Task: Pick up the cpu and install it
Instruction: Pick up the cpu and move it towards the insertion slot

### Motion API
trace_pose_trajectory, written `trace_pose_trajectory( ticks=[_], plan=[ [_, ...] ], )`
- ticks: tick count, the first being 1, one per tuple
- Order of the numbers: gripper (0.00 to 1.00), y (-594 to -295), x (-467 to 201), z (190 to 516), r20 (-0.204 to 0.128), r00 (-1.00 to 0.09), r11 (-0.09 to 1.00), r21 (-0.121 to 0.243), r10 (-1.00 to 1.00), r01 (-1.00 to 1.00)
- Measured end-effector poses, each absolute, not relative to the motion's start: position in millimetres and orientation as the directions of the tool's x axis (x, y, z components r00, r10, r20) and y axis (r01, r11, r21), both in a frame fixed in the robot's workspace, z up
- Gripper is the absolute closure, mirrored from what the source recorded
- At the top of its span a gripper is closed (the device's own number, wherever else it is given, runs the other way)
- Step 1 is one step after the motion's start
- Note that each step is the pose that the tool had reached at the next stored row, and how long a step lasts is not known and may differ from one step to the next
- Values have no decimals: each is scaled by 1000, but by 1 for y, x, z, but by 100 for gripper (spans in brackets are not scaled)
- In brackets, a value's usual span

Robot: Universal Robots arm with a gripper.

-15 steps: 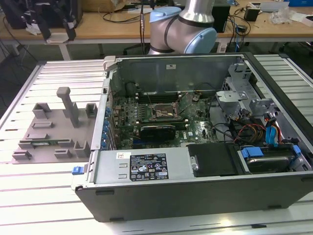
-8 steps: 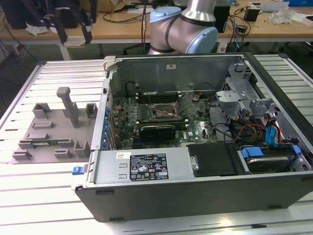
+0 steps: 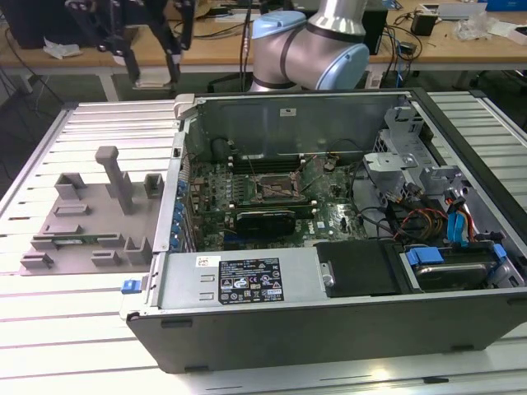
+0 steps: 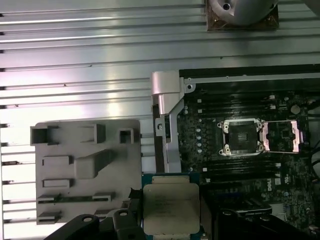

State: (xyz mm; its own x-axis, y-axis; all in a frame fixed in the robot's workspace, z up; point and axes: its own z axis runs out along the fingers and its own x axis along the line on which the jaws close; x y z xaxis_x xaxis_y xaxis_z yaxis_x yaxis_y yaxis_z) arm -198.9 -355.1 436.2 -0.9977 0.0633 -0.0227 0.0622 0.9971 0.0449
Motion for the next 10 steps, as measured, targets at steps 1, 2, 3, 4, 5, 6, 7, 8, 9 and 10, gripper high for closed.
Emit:
trace_pose_trajectory(
  ticks=[1,2,3,4,5,6,7,8,9,10],
  plan=[
    [45,-355,-193,434,-22,-998,997,45,63,62],
    [45,-355,-188,432,-20,-998,997,45,63,62],
    [45,-355,-182,430,-19,-998,997,45,63,62],
    [45,-355,-177,429,-18,-998,997,45,63,62],
    [45,-355,-171,427,-16,-998,997,45,63,62],
    [45,-355,-166,426,-15,-998,997,44,63,63],
    [45,-355,-162,424,-14,-998,997,44,63,63],
    [45,-355,-157,422,-13,-998,997,44,63,62],
    [45,-355,-150,420,-11,-998,997,44,63,63],
    [45,-355,-145,418,-10,-998,997,44,63,63]
  ],
)
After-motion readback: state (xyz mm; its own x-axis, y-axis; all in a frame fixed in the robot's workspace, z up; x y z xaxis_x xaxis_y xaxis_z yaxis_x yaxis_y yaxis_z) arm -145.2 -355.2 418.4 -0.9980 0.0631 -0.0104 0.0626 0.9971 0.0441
